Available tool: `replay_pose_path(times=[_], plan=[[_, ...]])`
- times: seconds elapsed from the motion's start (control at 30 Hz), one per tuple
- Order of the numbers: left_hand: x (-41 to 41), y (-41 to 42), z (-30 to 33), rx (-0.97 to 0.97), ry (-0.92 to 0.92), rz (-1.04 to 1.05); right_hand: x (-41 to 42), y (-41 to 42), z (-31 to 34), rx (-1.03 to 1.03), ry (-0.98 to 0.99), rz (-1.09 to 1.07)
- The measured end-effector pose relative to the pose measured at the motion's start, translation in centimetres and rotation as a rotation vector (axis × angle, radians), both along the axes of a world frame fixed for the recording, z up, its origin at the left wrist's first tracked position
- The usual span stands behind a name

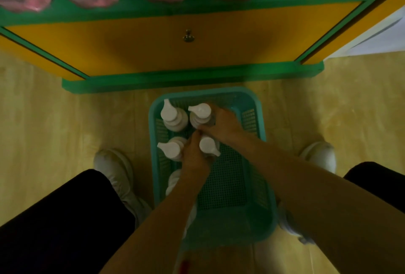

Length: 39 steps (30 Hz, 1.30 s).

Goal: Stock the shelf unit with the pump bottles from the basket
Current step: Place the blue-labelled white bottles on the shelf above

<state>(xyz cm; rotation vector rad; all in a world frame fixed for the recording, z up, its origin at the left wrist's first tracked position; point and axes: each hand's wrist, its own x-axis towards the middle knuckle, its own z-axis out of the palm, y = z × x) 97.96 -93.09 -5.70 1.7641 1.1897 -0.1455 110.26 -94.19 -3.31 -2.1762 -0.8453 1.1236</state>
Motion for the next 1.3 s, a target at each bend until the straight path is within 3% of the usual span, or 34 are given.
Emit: replay_pose_path(times=[0.33, 0.63, 0.9, 1.13, 1.3], plan=[[0.8, 0.2, 0.3, 0.022, 0.022, 0.003, 0.5, -0.3, -0.3, 0.038, 0.128, -0.052], [0.2, -0.3, 3.6, -0.044, -0.122, 0.071, 2.0, -2.7, 2.6, 0.125, 0.115, -0.169], [0.0, 0.2, 11.3, -0.180, -0.318, 0.035, 3.7, -5.2, 10.3, 0.212, 0.036, -0.252], [-2.0, 1.2, 22.1, -0.402, -0.467, 0.027, 3.1, -6.9, 20.3, 0.430, 0.029, -0.363], [-3.5, 1.4, 29.2, -0.428, -0.564, 0.159, 2.0, -7.7, 28.1, 0.566, 0.089, -0.401]])
